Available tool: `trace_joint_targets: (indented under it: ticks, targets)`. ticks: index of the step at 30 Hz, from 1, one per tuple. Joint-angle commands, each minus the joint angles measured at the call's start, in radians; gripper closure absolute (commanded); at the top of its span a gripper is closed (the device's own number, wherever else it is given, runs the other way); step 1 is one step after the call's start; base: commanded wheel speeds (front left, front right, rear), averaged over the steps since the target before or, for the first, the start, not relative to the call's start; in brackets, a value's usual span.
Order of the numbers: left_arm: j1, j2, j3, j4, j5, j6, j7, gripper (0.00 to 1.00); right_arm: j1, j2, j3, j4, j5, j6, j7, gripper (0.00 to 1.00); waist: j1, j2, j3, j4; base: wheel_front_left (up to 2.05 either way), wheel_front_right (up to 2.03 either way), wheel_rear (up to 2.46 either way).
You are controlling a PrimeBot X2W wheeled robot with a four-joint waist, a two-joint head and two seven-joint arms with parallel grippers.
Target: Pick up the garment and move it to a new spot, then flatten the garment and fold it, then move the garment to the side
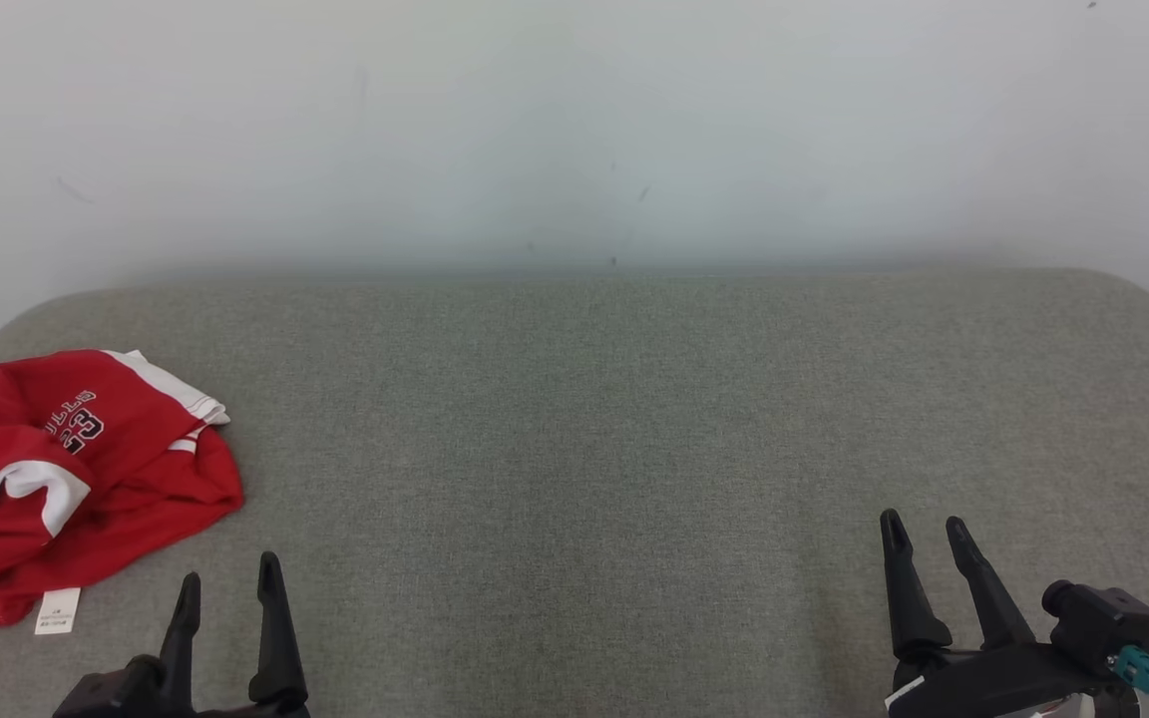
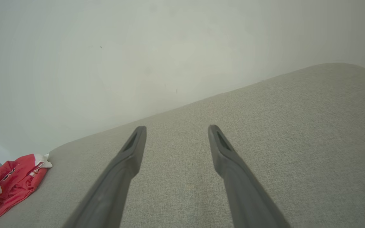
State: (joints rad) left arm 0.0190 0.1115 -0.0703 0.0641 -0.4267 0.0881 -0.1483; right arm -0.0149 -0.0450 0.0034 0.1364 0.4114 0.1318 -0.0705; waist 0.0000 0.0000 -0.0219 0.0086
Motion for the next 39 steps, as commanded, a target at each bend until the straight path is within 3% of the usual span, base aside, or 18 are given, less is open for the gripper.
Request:
trace_joint_targets:
  ticks: [1, 9, 20, 39]
  targets:
    - [0.002, 0.012, -0.004, -0.013, 0.03, 0.006, -0.009, 0.0, 0.008, -0.006, 0.002, -0.015, -0.031, -0.001, -0.005, 0.0, 0.0, 0.0, -0.002, 0.0, 0.0, 0.0, 0.0]
    - [0.007, 0.044, -0.012, -0.016, 0.081, -0.014, -0.018, 0.0, 0.012, -0.006, 0.005, -0.024, -0.101, -0.001, -0.011, 0.0, 0.0, 0.0, -0.007, 0.002, 0.0, 0.0, 0.0]
    - [0.005, 0.084, -0.009, -0.005, 0.15, -0.005, 0.106, 0.0, 0.025, -0.006, -0.001, -0.043, -0.203, -0.002, -0.012, 0.0, 0.0, 0.0, -0.018, 0.002, 0.0, 0.0, 0.0]
    - [0.04, 0.097, -0.028, -0.1, 0.252, 0.036, 0.149, 0.0, 0.051, -0.007, -0.033, -0.082, -0.254, -0.002, 0.005, 0.0, 0.0, 0.0, -0.027, 0.003, 0.0, 0.0, 0.0]
